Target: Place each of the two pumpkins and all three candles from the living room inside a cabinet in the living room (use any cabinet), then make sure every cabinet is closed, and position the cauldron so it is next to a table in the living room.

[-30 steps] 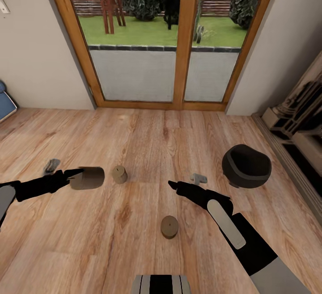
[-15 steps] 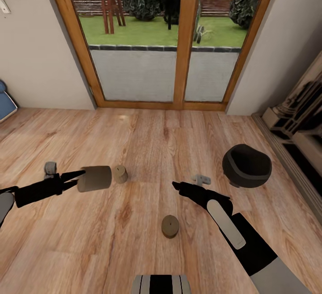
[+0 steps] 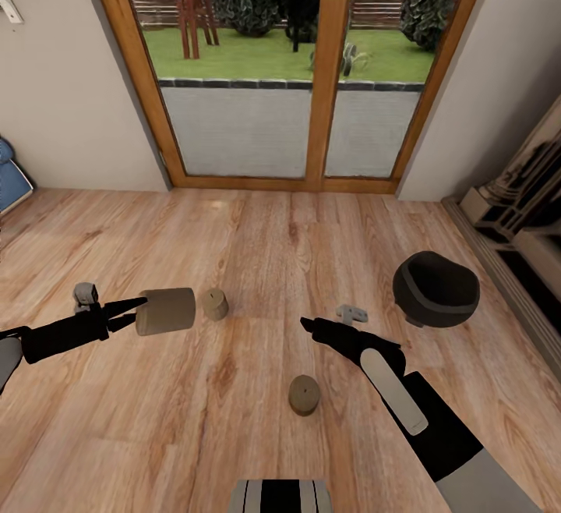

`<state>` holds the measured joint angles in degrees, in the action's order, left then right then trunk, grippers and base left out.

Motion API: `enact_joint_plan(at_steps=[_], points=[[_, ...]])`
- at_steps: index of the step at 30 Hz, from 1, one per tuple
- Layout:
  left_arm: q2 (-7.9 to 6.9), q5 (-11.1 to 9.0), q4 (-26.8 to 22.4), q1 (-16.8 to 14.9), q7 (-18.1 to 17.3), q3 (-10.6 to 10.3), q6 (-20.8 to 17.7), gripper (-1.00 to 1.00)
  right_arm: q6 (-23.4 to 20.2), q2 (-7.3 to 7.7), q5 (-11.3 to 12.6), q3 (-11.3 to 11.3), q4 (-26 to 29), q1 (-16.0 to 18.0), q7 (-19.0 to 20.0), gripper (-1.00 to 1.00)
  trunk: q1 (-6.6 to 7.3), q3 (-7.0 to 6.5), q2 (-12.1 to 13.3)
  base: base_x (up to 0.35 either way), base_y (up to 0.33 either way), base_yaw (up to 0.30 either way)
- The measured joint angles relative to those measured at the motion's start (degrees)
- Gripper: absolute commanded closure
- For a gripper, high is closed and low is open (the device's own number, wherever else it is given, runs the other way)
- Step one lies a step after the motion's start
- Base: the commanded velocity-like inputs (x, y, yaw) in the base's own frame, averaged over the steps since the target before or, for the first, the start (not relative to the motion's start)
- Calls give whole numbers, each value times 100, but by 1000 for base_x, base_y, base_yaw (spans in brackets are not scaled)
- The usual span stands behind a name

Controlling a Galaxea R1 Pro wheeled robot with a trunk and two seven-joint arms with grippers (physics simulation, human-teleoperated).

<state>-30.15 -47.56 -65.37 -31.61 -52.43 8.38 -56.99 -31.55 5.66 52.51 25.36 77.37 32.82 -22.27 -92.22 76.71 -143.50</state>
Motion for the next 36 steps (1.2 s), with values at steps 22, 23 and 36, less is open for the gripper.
enact_joint_plan(at_steps=[22,23,36], points=[[0,-2,-3,0,-7,-62,1,100,-196,-15,54,-34,-167,23,-98,-100,0,0,0,17,88,0],[0,-1,-6,0,-8,-64,1,100,-327,-24,67,-38,-276,36,-197,-100,0,0,0,3,9,0],[1,-4,-10,0,-9,-77,1,100,-728,-1168,45,-47,-1437,192,-1573,-100,0,0,0,1,5,0]])
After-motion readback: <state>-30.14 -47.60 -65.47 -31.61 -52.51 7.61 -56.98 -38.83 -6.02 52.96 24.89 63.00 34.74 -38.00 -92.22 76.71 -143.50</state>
